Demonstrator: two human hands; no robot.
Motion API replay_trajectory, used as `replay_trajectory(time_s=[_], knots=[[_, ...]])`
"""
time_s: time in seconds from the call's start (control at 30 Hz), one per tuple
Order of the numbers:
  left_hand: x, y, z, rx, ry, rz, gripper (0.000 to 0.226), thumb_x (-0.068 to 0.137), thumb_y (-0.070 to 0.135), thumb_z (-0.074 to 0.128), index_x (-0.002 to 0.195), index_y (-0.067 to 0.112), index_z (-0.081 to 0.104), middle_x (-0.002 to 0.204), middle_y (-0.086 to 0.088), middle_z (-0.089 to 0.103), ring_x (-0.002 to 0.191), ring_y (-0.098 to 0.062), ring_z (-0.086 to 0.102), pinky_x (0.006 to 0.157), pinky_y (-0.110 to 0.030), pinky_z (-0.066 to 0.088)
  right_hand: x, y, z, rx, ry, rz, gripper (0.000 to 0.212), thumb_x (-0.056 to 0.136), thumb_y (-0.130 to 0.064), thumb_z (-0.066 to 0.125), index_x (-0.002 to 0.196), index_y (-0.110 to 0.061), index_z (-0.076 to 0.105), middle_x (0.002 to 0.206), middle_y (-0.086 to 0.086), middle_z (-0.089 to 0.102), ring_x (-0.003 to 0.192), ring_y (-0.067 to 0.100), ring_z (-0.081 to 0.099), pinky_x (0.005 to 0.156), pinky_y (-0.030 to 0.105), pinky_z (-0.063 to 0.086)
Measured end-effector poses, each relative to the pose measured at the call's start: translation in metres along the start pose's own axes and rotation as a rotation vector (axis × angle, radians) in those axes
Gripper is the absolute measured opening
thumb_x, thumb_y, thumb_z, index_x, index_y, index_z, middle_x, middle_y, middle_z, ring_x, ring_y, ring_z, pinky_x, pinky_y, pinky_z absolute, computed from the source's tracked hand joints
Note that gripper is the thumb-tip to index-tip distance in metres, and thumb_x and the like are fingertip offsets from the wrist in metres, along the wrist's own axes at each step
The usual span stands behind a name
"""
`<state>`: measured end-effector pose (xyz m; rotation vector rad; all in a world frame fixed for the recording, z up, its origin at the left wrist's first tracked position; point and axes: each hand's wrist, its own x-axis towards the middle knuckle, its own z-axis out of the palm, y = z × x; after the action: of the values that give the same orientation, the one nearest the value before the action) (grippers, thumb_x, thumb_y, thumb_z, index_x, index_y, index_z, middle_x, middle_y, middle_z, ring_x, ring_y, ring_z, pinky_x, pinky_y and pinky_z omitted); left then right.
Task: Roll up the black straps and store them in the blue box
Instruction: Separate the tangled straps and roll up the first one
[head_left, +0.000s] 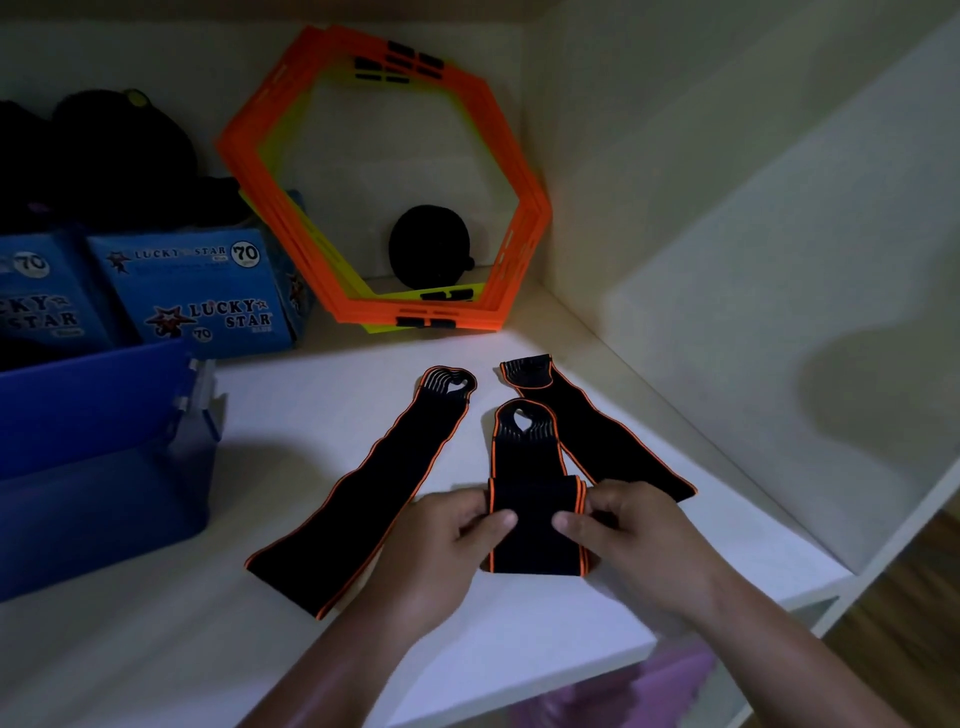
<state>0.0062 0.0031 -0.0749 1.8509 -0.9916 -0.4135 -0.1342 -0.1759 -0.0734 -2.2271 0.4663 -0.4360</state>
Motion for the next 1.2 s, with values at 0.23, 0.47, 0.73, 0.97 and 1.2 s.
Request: replay_trajectory(time_s=[0.23,0.47,0.73,0.97,1.2], knots=[[0.009,0.003,0.001,0.332,0.192,0.015,0.039,0.078,0.047,0.077,0.113,0.039,0.062,0.098,0.014,0.057,0.089,-0.004,0.06,0.079,-0.033,0.054,-0.005,-0.005,0.009,0.0,0.219,-0.026,0.038,0.077,-0.022,0.083,0.098,-0.035,0.054,0.106,-0.012,0.054,0.093,0.001,0.057,0.075,0.018,0.043],[-0.001,0.001,-0.01,0.535,-0.051,0.35,0.048,0.088,0.03,0.044,0.131,0.039,0.065,0.149,0.019,0.046,0.13,-0.004,0.042,0.109,-0.017,0.032,-0.008,0.008,0.004,-0.483,0.173,-0.46,0.021,0.088,-0.026,0.062,0.102,-0.029,0.078,0.124,-0.014,0.068,0.115,0.016,0.053,0.093,0.027,0.05],[-0.001,-0.007,-0.016,0.465,-0.091,0.318,0.047,0.086,0.05,0.06,0.133,0.045,0.058,0.139,0.027,0.055,0.125,0.007,0.048,0.105,-0.015,0.037,-0.012,0.015,-0.012,-0.32,-0.057,-0.401,0.055,0.075,-0.038,0.077,0.129,-0.03,0.065,0.136,-0.027,0.056,0.137,0.003,0.043,0.107,0.016,0.039],[-0.003,0.006,-0.01,0.267,0.015,0.214,0.021,0.093,0.056,0.05,0.078,0.043,0.055,0.077,0.025,0.058,0.077,-0.002,0.055,0.067,-0.017,0.036,-0.017,0.005,-0.016,0.004,0.039,-0.176,0.021,0.08,-0.038,0.071,0.101,-0.037,0.07,0.094,-0.013,0.066,0.095,0.012,0.066,0.079,0.028,0.054],[0.014,0.011,0.001,0.419,0.093,0.11,0.05,0.101,0.054,0.04,0.058,0.028,0.04,0.051,0.002,0.045,0.052,-0.011,0.045,0.054,-0.029,0.03,-0.011,-0.01,-0.006,-0.063,0.102,-0.023,0.022,0.093,-0.027,0.067,0.112,-0.038,0.067,0.067,-0.008,0.07,0.063,0.01,0.064,0.059,0.019,0.046]])
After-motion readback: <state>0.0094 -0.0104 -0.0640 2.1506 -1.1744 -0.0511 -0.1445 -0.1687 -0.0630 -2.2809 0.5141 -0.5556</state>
